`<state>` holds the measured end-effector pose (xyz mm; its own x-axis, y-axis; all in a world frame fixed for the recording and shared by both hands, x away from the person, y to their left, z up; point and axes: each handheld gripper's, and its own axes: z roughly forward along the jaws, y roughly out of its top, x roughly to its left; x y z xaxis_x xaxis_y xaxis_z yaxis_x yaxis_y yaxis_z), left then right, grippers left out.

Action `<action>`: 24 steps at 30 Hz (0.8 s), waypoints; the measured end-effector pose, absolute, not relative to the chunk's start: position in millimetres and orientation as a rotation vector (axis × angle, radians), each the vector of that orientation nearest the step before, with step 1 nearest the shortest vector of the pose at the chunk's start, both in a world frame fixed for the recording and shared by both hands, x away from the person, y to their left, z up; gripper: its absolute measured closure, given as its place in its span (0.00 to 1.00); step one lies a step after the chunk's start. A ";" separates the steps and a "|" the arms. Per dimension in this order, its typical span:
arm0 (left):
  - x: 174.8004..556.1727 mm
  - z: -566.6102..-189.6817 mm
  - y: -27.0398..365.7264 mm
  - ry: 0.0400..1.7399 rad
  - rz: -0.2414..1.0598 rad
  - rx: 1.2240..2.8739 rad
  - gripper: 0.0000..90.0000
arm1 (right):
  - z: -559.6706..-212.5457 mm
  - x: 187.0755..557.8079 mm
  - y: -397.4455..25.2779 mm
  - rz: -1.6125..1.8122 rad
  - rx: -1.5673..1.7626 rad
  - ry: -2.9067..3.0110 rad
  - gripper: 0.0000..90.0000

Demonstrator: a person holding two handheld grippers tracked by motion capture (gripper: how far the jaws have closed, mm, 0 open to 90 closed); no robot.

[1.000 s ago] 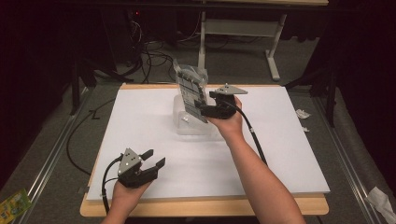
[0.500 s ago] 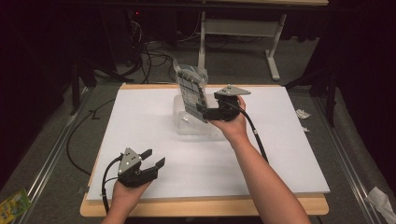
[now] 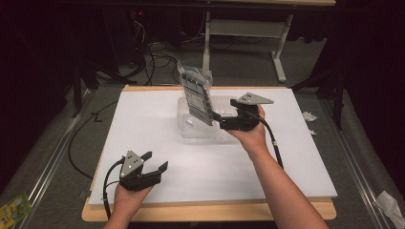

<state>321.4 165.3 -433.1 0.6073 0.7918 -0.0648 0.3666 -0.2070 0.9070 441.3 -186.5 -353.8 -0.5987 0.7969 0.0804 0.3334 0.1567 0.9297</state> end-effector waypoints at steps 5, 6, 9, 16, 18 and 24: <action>321.9 -433.7 164.9 0.944 0.524 1.815 0.33 | -353.4 429.6 -201.0 1.434 1.070 2.003 0.11; 322.0 -433.8 164.9 0.943 0.522 1.818 0.33 | -353.8 427.3 -203.8 1.436 1.067 2.002 0.11; 322.1 -434.2 164.7 0.945 0.521 1.820 0.32 | -354.7 422.7 -209.8 1.429 1.070 2.002 0.11; 322.2 -435.3 165.6 0.949 0.521 1.827 0.32 | -359.4 395.7 -238.7 1.409 1.075 1.993 0.12; 322.1 -435.7 165.3 0.951 0.521 1.828 0.32 | -360.3 391.3 -242.6 1.408 1.078 1.992 0.12; 322.3 -437.3 163.0 0.953 0.479 1.829 0.32 | -371.6 352.4 -273.1 1.379 1.077 1.992 0.16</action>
